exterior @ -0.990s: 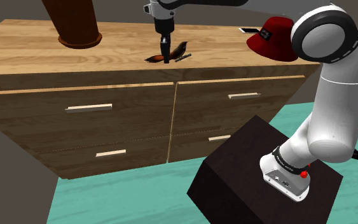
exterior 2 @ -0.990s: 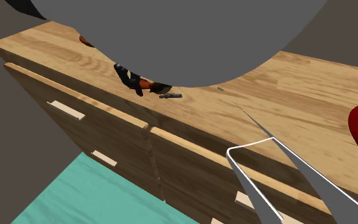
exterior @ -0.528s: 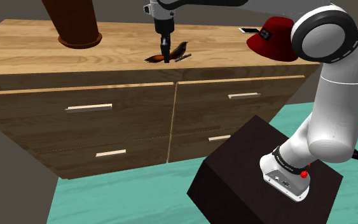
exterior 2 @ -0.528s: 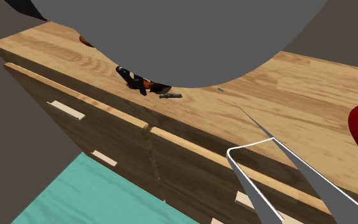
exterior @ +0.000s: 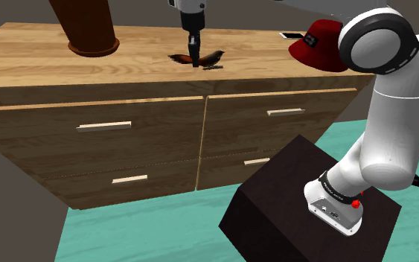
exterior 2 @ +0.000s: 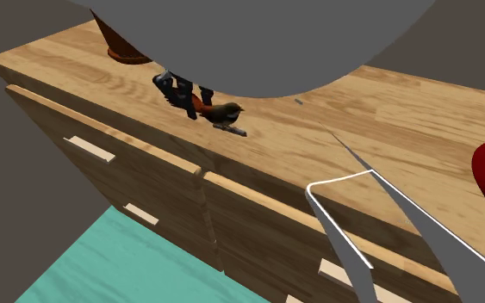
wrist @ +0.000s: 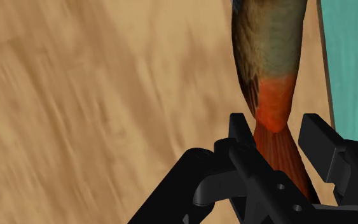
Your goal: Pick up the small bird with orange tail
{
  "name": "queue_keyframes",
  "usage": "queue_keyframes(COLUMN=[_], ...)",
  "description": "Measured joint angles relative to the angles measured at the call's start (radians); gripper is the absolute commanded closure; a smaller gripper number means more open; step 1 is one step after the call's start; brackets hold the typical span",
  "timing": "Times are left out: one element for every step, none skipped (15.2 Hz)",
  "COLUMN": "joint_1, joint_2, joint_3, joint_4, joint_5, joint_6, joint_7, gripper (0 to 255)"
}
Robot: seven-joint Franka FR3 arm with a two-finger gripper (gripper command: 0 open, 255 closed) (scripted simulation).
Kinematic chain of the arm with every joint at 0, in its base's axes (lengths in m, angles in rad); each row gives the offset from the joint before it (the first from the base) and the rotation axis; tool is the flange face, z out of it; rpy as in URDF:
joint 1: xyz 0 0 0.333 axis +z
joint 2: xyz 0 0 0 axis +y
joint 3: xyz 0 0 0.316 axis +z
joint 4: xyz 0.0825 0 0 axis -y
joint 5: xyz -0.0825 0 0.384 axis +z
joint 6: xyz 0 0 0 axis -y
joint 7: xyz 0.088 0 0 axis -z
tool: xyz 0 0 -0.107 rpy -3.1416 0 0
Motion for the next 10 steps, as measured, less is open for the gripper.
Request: queue_keyframes(joint_1=[0.002, 0.004, 0.005, 0.005, 0.008, 0.01, 0.011, 0.012, 0.015, 0.017], joint_2=[0.006, 0.009, 0.015, 0.023, 0.033, 0.037, 0.045, 0.054, 0.067, 0.073], joint_3=[0.0, 0.0, 0.0, -0.001, -0.001, -0.001, -0.001, -0.002, -0.002, -0.002], joint_4=[0.023, 0.043, 0.065, 0.091, 0.123, 0.142, 0.172, 0.196, 0.231, 0.25], joint_5=[-0.001, -0.001, -0.002, -0.003, -0.004, -0.005, -0.006, -0.007, -0.009, -0.009], joint_6=[-0.017, -0.034, -0.05, -0.068, -0.09, -0.105, -0.126, -0.141, -0.164, -0.177], joint_7=[0.001, 0.0, -0.001, -0.003, -0.003, -0.003, -0.006, -0.008, -0.008, -0.009], gripper=[255, 255, 255, 255, 255, 255, 255, 255, 255, 255])
